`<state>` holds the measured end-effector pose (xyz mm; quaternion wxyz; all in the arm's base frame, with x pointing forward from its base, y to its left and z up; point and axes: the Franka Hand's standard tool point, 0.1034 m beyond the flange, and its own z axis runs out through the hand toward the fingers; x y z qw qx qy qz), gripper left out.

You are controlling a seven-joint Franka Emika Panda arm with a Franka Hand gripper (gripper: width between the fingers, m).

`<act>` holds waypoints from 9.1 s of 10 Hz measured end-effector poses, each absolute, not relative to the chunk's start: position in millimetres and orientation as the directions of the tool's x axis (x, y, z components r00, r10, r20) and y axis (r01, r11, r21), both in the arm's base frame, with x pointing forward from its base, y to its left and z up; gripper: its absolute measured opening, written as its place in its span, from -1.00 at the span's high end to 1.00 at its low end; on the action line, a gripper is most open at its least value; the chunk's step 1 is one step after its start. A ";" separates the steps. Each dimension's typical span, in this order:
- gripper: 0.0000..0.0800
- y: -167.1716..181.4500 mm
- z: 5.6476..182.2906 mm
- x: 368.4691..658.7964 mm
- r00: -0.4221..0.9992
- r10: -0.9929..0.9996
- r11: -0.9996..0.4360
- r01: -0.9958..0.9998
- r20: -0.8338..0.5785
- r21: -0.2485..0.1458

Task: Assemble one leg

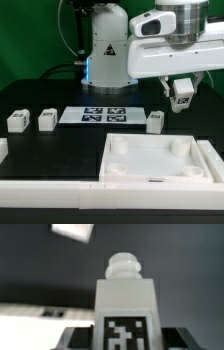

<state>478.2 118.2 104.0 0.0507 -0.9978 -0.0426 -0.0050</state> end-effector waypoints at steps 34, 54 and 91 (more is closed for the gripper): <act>0.27 105.6 70.7 623.9 0.820 0.198 -0.972 0.236 0.537 -0.002; -0.62 103.8 81.6 626.0 0.822 0.198 -0.972 0.236 0.534 -0.002; -0.62 120.4 81.4 632.8 0.957 -0.279 -0.951 -0.287 -0.078 -0.114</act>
Offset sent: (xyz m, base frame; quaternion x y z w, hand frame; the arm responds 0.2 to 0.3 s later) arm 0.0000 0.0000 0.0000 0.0000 0.0899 0.0000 0.9960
